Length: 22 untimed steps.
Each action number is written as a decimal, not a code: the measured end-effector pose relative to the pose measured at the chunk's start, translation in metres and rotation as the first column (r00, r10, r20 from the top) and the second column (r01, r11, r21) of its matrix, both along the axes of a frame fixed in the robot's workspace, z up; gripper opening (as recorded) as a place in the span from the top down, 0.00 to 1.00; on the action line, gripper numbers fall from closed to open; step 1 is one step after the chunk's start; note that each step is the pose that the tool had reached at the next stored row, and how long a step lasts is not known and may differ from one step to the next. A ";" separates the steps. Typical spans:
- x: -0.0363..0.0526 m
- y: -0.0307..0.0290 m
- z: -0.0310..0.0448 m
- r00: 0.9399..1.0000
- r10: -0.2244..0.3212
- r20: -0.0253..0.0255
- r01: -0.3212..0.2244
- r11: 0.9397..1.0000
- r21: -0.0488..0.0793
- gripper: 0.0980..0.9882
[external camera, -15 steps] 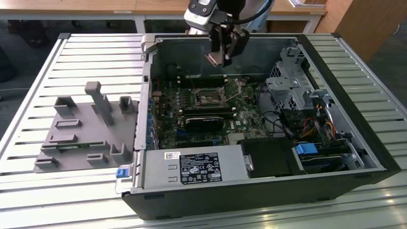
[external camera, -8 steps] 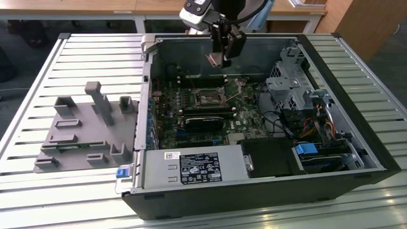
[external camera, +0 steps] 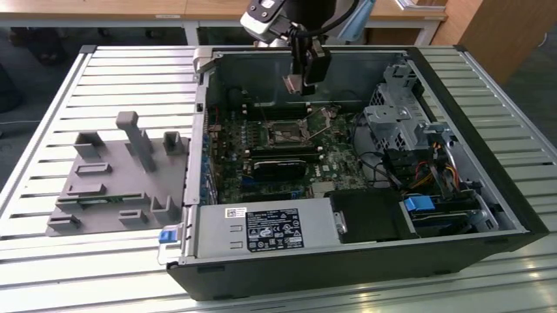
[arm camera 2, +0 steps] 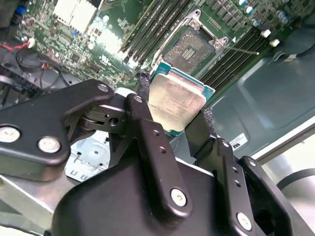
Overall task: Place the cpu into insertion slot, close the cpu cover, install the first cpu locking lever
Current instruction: 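Place the cpu into insertion slot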
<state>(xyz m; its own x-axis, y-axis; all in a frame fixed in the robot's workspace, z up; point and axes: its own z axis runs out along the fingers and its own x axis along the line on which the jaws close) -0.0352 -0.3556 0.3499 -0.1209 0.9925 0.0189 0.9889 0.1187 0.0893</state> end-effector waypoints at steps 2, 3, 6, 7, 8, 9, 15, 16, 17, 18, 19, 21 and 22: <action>0.0000 0.0010 -0.0027 1.000 -0.014 0.000 0.014 1.000 0.000 0.50; 0.0001 0.0017 -0.0043 1.000 -0.020 0.000 0.020 1.000 0.000 0.50; 0.0002 0.0053 -0.0094 1.000 -0.029 0.000 0.029 1.000 0.000 0.50; 0.0003 0.0073 -0.0113 1.000 -0.030 0.000 0.030 1.000 0.000 0.50; 0.0003 0.0093 -0.0131 1.000 -0.031 0.000 0.031 1.000 -0.001 0.50; 0.0003 0.0106 -0.0148 0.999 -0.032 0.000 0.032 0.999 -0.001 0.50; 0.0003 0.0139 -0.0252 0.998 -0.056 0.000 0.056 0.998 -0.008 0.50; 0.0003 0.0141 -0.0270 0.998 -0.066 0.000 0.066 0.998 -0.008 0.50; 0.0003 0.0143 -0.0288 0.997 -0.077 0.000 0.077 0.997 -0.008 0.50; 0.0003 0.0146 -0.0306 0.996 -0.087 0.000 0.087 0.996 -0.008 0.50; 0.0003 0.0149 -0.0324 0.995 -0.096 0.000 0.096 0.995 -0.009 0.50; 0.0003 0.0159 -0.0361 0.994 -0.108 0.000 0.108 0.994 -0.009 0.50; 0.0004 0.0163 -0.0379 0.994 -0.109 0.000 0.109 0.994 -0.009 0.50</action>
<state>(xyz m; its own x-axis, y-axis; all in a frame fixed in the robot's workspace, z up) -0.0348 -0.3393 0.3120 -0.0115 0.9999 0.0094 0.9960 0.0106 0.0885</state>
